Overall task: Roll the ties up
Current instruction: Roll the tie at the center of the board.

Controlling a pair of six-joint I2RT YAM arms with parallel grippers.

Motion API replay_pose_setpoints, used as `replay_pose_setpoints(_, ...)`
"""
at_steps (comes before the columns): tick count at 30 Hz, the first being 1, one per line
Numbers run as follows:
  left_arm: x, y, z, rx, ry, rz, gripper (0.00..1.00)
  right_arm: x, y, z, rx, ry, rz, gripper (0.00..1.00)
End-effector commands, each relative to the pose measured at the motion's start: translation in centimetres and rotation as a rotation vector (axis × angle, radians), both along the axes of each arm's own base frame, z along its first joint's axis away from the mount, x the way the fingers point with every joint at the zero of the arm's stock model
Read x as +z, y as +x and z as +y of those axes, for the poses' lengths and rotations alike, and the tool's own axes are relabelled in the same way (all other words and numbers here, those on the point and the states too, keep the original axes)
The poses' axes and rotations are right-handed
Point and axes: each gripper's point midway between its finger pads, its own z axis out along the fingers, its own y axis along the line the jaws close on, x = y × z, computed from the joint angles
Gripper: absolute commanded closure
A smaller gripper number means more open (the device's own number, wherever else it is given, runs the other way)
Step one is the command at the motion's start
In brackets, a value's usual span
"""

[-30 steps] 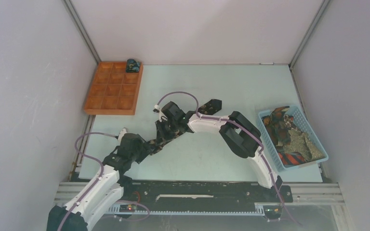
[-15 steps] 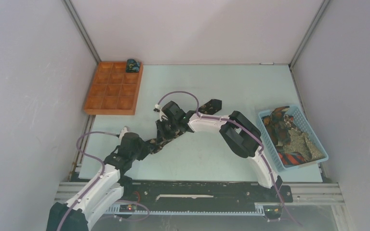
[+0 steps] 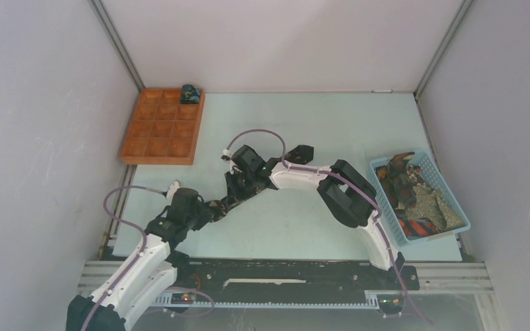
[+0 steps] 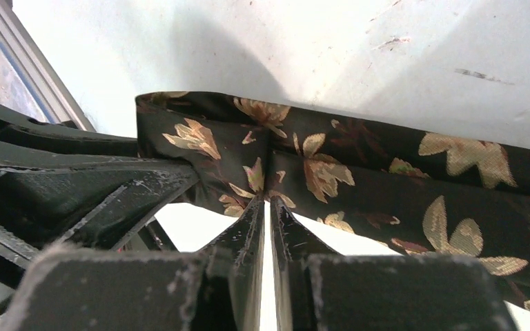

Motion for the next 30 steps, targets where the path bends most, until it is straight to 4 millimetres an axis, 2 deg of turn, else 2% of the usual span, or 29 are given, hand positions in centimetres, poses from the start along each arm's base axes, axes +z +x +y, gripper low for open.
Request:
replay_pose_setpoints(1, 1.0, 0.1, 1.3, 0.005, 0.081, 0.002, 0.94, 2.6, 0.5, 1.2, 0.01, 0.033, -0.072, 0.9)
replay_pose_setpoints(12, 2.1, -0.1, 2.3, -0.016, 0.183, 0.061, 0.98, 1.2, -1.3, 3.9, 0.069, 0.024, -0.055, 0.9)
replay_pose_setpoints(22, 3.3, 0.5, 2.5, -0.049, 0.266, 0.098, 1.0, 0.4, -2.5, 5.2, 0.107, 0.039, -0.027, 0.9)
replay_pose_setpoints(27, 3.8, 1.0, 2.3, -0.085, 0.325, 0.142, 1.0, 0.7, -2.4, 4.9, 0.111, 0.047, -0.025, 0.9)
replay_pose_setpoints(30, 3.8, 1.1, 2.5, -0.11, 0.368, 0.173, 1.0, 1.0, -1.9, 4.0, 0.093, 0.044, -0.037, 0.9)
